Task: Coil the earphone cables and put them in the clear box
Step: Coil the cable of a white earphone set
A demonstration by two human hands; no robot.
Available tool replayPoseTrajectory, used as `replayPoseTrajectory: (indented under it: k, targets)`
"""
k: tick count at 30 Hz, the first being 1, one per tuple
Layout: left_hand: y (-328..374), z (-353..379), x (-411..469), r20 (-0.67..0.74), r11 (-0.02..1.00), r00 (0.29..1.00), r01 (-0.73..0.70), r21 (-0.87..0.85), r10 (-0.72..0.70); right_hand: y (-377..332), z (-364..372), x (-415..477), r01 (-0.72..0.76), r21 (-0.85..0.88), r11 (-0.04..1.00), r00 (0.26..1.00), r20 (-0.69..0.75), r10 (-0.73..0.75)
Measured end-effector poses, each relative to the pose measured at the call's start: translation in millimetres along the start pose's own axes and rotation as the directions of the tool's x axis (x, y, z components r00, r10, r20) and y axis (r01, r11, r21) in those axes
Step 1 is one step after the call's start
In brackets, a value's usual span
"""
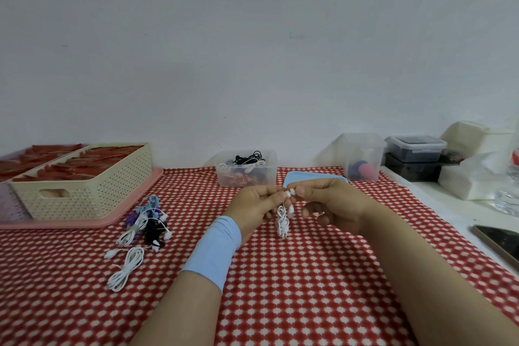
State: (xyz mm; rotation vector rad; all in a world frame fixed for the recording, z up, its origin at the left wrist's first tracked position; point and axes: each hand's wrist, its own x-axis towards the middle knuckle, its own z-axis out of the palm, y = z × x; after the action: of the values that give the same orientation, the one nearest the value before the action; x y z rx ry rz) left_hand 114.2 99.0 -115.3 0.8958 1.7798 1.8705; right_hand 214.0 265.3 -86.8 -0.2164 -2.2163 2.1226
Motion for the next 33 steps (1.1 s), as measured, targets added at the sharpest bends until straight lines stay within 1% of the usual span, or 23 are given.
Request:
replayPoseTrajectory:
  k: [6, 13, 19, 22, 25, 28, 31, 33]
  targets:
    - [-0.8, -1.0, -0.7, 0.012, 0.998, 1.0, 0.005, 0.057, -0.006, -0.4, -1.3, -0.4, -0.049, 0.019, 0.999, 0.999, 0.002, 0.049]
    - [-1.1, -0.6, -1.7, 0.023, 0.999, 1.0, 0.003, 0.053, -0.004, -4.0, -0.3, -3.7, -0.086, 0.035, 0.996, 0.996, 0.034, 0.085]
    - [0.7, 2.0, -2.5, 0.033, 0.997, 0.999, -0.018, 0.071, 0.016, -3.5, -1.1, -3.9, -0.12, 0.03, 0.992, 0.992, 0.039, 0.119]
    - [1.1, 0.5, -0.8, 0.046, 0.992, 0.998, -0.046, 0.118, 0.041, -4.2, -1.4, -3.8, -0.16, 0.014, 0.987, 0.986, 0.041, 0.159]
    - [1.5, 0.9, -0.3, 0.049, 0.988, 0.998, -0.048, 0.148, 0.041, -4.0, -3.2, -4.4, -0.181, 0.009, 0.983, 0.984, 0.001, 0.181]
    - [1.6, 2.5, -0.3, 0.017, 0.986, 1.0, -0.025, 0.165, 0.022, -3.8, -2.2, -6.1, -0.121, -0.029, 0.992, 0.991, -0.061, 0.119]
    - [0.3, 1.0, 1.1, -0.027, 0.983, 1.0, 0.003, 0.183, 0.002, -6.0, 1.6, -8.0, -0.006, -0.135, 0.991, 0.997, -0.082, -0.005]
    - [-0.4, -0.4, 1.4, -0.046, 0.983, 0.999, 0.01, 0.186, -0.001, -7.8, 3.6, -9.6, 0.033, -0.199, 0.979, 0.994, -0.095, -0.053]
